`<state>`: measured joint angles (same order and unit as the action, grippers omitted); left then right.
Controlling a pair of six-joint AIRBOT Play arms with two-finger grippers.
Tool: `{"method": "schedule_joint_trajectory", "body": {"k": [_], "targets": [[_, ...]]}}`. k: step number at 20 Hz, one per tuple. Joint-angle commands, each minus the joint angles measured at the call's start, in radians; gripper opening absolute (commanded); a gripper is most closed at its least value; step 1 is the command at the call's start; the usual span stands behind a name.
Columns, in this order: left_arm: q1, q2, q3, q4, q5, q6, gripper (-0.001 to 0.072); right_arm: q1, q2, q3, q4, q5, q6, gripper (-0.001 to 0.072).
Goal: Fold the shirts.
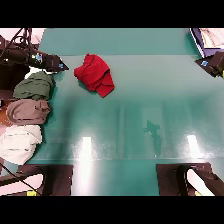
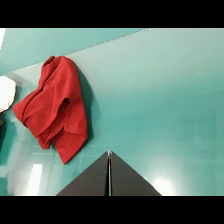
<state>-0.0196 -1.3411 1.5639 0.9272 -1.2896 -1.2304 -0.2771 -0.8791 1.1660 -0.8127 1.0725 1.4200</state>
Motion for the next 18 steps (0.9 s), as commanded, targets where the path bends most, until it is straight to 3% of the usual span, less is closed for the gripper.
{"method": "schedule_joint_trajectory", "body": {"k": [1, 11, 12, 13, 14, 18], "targets": [[0.0, 0.0, 0.0, 0.0, 0.0, 0.0, 0.0025, 0.0, 0.0, 0.0, 0.0, 0.0, 0.0, 0.0018], [0.0, 0.0, 0.0, -0.078, 0.102, 0.014, 0.0026, 0.001, 0.001, 0.0, 0.002, -0.025, 0.0, 0.0018], [0.0, -0.005, 0.0, -0.047, 0.14, 0.018, 0.0166, 0.001, 0.0, 0.0, 0.002, -0.022, 0.0, 0.0018], [0.0, -0.019, 0.0, 0.006, 0.181, -0.01, 0.0488, 0.001, 0.0, 0.0, 0.002, -0.022, 0.0, 0.0018], [0.0, -0.044, 0.0, 0.054, 0.217, -0.054, 0.0568, 0.001, 0.0, 0.0, 0.001, -0.022, 0.0, 0.0018], [0.0, -0.235, 0.0, 0.078, 0.303, -0.064, 0.057, 0.001, 0.0, 0.0, 0.001, -0.022, 0.0, 0.0018]]}}
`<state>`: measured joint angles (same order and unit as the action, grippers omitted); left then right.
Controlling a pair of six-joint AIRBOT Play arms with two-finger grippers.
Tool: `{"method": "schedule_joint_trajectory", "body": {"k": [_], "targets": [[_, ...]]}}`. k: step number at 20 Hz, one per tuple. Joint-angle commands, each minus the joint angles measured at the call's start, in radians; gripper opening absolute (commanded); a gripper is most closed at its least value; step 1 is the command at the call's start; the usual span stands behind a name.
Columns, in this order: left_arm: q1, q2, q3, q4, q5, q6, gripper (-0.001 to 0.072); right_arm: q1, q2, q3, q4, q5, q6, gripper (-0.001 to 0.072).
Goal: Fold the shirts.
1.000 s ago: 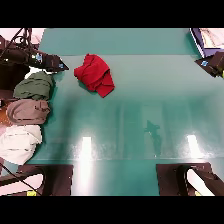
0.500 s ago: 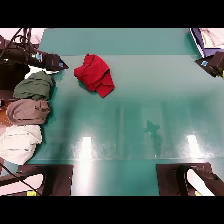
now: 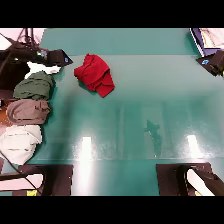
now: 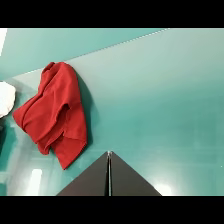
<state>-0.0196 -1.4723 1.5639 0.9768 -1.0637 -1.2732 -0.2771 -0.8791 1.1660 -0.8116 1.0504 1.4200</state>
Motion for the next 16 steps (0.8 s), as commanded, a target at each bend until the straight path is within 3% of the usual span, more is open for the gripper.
{"method": "schedule_joint_trajectory", "body": {"k": [1, 9, 10, 11, 13, 14, 16], "targets": [[0.0, -0.159, 0.0, 0.007, 0.099, -0.018, 0.057, 0.001, 0.0, 0.0, 0.0, 0.0, 0.0, 0.0019], [0.0, -0.357, 0.001, -0.152, 0.233, 0.024, 0.0567, 0.001, 0.0, 0.0, -0.001, 0.007, 0.0, 0.0018], [0.0, -0.357, 0.003, -0.169, 0.243, 0.025, 0.0473, 0.001, 0.0, 0.0, -0.001, 0.007, 0.0, 0.0018], [0.0, -0.356, 0.005, -0.182, 0.249, 0.025, 0.0289, 0.001, 0.0, 0.0, -0.001, 0.006, 0.0, 0.0019], [0.0, -0.355, 0.008, -0.185, 0.242, 0.025, 0.0068, 0.001, 0.0, 0.0, -0.001, 0.006, 0.0, 0.0018], [0.0, -0.355, 0.01, -0.189, 0.223, 0.024, 0.0024, 0.001, 0.0, 0.0, -0.001, 0.005, 0.0, 0.0018], [0.0, -0.349, 0.058, -0.192, 0.117, 0.026, 0.0023, 0.001, 0.009, 0.0, 0.0, -0.006, 0.0, 0.0018]]}}
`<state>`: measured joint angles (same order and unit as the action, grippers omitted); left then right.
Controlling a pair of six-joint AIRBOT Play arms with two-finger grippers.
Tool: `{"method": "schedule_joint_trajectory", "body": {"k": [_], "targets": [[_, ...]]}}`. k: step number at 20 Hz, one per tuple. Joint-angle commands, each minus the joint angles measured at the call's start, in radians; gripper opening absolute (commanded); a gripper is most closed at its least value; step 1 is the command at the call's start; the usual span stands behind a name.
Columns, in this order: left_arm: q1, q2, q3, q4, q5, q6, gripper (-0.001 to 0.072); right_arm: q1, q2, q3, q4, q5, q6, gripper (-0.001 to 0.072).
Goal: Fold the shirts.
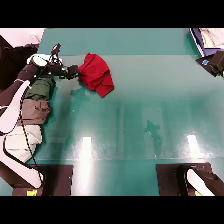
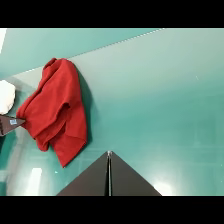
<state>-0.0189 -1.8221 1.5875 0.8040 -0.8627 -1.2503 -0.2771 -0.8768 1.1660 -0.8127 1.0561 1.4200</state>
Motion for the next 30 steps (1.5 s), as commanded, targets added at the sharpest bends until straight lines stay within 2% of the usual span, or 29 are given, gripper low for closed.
{"method": "schedule_joint_trajectory", "body": {"k": [1, 4, 6, 9, 12, 14, 16, 19, 20, 21, 22, 25, 30], "targets": [[-0.003, 0.02, 0.08, -0.023, -0.142, 0.029, 0.0023, 0.001, 0.023, 0.0, 0.001, -0.034, 0.0, 0.0018], [-0.032, 0.138, 0.252, -0.056, -0.302, 0.121, 0.0023, 0.001, 0.092, 0.0, 0.0, -0.118, 0.0, 0.0018], [-0.072, 0.235, 0.365, -0.1, -0.416, 0.133, 0.0023, 0.001, 0.136, 0.0, -0.003, -0.146, 0.0, 0.0018], [-0.171, 0.381, 0.427, -0.141, -0.497, 0.133, 0.0023, 0.001, 0.176, 0.0, -0.003, -0.148, 0.0, 0.0018], [-0.284, 0.462, 0.426, -0.099, -0.57, 0.133, 0.0024, 0.001, 0.193, 0.0, -0.003, -0.146, -0.012, 0.0018], [-0.343, 0.468, 0.41, 0.011, -0.603, 0.132, 0.0024, 0.001, 0.195, 0.0, -0.002, -0.129, -0.012, 0.0018], [-0.372, 0.466, 0.327, 0.12, -0.585, 0.123, 0.0025, 0.001, 0.195, 0.0, -0.002, -0.094, -0.012, 0.0018], [-0.371, 0.465, 0.089, 0.161, -0.52, 0.102, 0.0026, 0.001, 0.195, 0.0, -0.002, -0.063, -0.012, 0.0018], [-0.371, 0.465, -0.005, 0.161, -0.479, 0.098, 0.0191, 0.001, 0.195, 0.0, -0.003, -0.061, -0.012, 0.0018], [-0.371, 0.465, -0.084, 0.16, -0.429, 0.087, 0.0479, 0.001, 0.194, 0.0, -0.003, -0.061, -0.012, 0.0018], [-0.368, 0.465, -0.149, 0.165, -0.384, 0.076, 0.0558, 0.001, 0.194, 0.0, -0.003, -0.061, -0.012, 0.0018], [-0.286, 0.468, -0.187, 0.169, -0.365, 0.075, 0.0559, 0.001, 0.194, 0.0, -0.002, -0.061, -0.012, 0.0018], [-0.005, 0.402, -0.186, 0.162, -0.376, 0.037, 0.0558, 0.001, 0.187, 0.0, 0.0, -0.044, -0.012, 0.0018]]}}
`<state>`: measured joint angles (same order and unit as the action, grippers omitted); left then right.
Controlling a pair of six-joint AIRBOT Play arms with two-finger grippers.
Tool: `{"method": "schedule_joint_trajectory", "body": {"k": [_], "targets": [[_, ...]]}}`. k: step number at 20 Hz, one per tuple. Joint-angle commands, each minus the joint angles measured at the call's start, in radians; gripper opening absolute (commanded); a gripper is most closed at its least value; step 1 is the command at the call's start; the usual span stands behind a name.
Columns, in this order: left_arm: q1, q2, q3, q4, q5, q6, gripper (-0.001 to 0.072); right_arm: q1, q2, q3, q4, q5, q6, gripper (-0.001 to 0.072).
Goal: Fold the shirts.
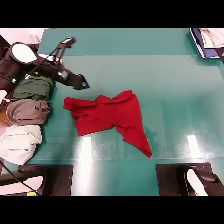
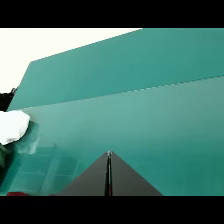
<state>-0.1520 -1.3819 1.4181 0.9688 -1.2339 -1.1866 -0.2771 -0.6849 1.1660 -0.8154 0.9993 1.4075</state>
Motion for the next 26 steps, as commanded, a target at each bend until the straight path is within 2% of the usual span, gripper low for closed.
{"method": "schedule_joint_trajectory", "body": {"k": [1, 5, 9, 11, 14, 17, 19, 20, 21, 22, 23, 26], "targets": [[0.172, -0.068, -0.017, -0.004, -0.028, -0.037, 0.0558, 0.001, -0.009, 0.0, 0.002, 0.026, 0.0, 0.0018], [0.321, -0.166, -0.028, -0.003, -0.106, -0.026, 0.0558, 0.001, -0.048, 0.0, 0.003, 0.085, 0.001, 0.0018], [0.398, -0.171, -0.174, 0.019, -0.087, 0.043, 0.0558, 0.001, -0.095, 0.0, 0.004, 0.131, 0.001, 0.0018], [0.4, -0.171, -0.249, 0.032, -0.039, 0.065, 0.0558, 0.002, -0.108, 0.0, 0.005, 0.134, 0.001, 0.0018], [0.391, -0.171, -0.314, -0.037, 0.022, 0.114, 0.0558, 0.003, -0.109, 0.0, 0.004, 0.126, 0.001, 0.0018], [0.352, -0.172, -0.328, -0.035, 0.056, 0.113, 0.0557, 0.003, -0.109, 0.0, 0.004, 0.127, 0.001, 0.0018], [0.315, -0.172, -0.327, -0.033, 0.072, 0.112, 0.0477, 0.003, -0.109, 0.0, 0.004, 0.13, 0.001, 0.0018], [0.302, -0.172, -0.327, -0.032, 0.078, 0.099, 0.0477, 0.003, -0.109, 0.0, 0.004, 0.135, 0.001, 0.0018], [0.295, -0.172, -0.327, -0.032, 0.081, 0.083, 0.0436, 0.003, -0.109, 0.0, 0.003, 0.143, 0.001, 0.0018], [0.296, -0.172, -0.323, -0.033, 0.073, 0.074, 0.0129, 0.003, -0.109, 0.0, -0.002, 0.156, 0.001, 0.0018], [0.301, -0.172, -0.307, -0.032, 0.055, 0.058, 0.0022, 0.003, -0.109, -0.001, -0.032, 0.176, 0.001, 0.0018], [0.305, -0.156, -0.204, -0.023, -0.029, 0.038, 0.0023, 0.005, -0.109, -0.057, -0.114, 0.29, 0.002, 0.0018]]}}
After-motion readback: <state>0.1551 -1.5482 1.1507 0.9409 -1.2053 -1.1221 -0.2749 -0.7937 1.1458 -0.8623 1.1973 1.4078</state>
